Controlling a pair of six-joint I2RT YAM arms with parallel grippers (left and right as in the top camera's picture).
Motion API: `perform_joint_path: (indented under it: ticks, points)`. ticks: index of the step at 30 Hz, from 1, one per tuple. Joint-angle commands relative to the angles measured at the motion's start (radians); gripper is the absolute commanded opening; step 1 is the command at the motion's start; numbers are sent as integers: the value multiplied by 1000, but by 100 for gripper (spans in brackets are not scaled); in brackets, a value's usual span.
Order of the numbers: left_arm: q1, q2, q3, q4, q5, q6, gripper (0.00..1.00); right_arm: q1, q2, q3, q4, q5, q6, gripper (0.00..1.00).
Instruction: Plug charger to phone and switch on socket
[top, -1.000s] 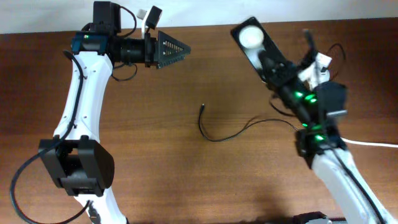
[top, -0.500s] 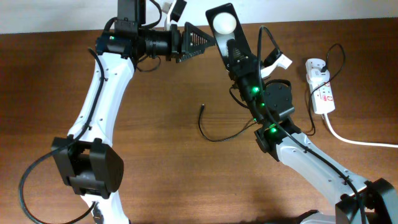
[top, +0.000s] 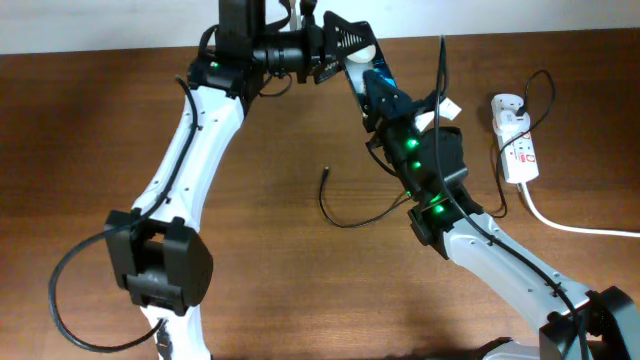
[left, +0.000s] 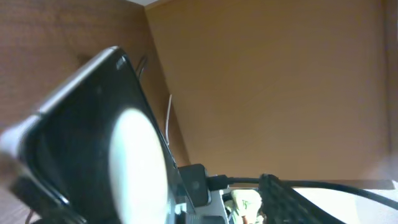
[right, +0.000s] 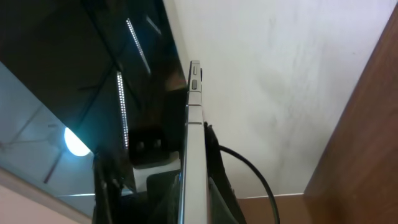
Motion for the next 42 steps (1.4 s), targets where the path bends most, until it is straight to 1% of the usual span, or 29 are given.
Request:
perform_joint_path:
  ticks: [1,3,6,9,11,13,14,15,19,20,21,24,26,28,30,33,34,35,37,38,39,40,41,42]
  points:
    - [-8,10,7,-11,-23,-17,60,6,-9,30,15,5,4,4]
    - [-19,17,7,-23,-45,-17,60,7,-9,30,8,1,4,4]
    - [-24,23,7,-23,-55,-21,61,45,-9,30,-57,3,3,4]
    - [-26,32,7,-24,-56,-21,55,54,-9,30,-60,2,3,4]
    - [-26,34,7,-23,-56,-21,52,58,-9,30,-59,-22,3,4]
    - [-26,39,7,-23,-54,-21,45,58,-9,30,-60,-42,-1,4]
    - [-26,45,7,-24,-42,-22,39,58,-9,30,-60,-45,-1,4]
    - [-26,45,7,-24,-37,-22,35,58,-9,30,-60,-45,-1,4]
    - [-26,45,7,-23,-34,-65,22,58,-9,30,-60,-45,0,4]
    - [-26,45,7,-23,-33,-78,17,58,-9,30,-60,-45,0,4]
    - [-26,45,7,-23,-25,-79,10,58,-9,30,-60,-45,0,4]
    - [-26,45,7,-23,-11,-101,1,58,-9,30,-60,-45,0,4]
    - [-26,45,7,-23,-10,-134,0,58,-9,30,-60,-45,0,5]
    - [-23,45,7,-23,-1,-136,0,58,-9,30,-60,-45,0,14]
    - [0,45,7,-19,17,-148,0,58,-9,30,-60,-45,0,32]
    - [59,45,7,-19,34,-137,0,58,-9,30,-61,-45,0,45]
    - [80,45,7,-19,34,-110,0,58,-9,30,-67,-50,0,49]
    - [118,45,7,-21,39,-47,0,58,-9,30,-87,-64,0,57]
    - [191,47,7,-58,77,24,0,58,-9,30,-200,-111,-1,68]
    - [226,47,7,-94,80,79,0,58,-9,30,-275,-137,-2,72]
    - [262,47,7,-145,96,142,0,58,-9,30,-381,-158,-64,76]
    - [304,47,7,-221,98,203,0,58,-9,30,-452,-162,-116,78]
    - [353,47,7,-318,99,289,0,57,-9,30,-583,-165,-268,86]
    - [378,47,7,-370,101,335,0,56,-9,30,-671,-164,-423,90]
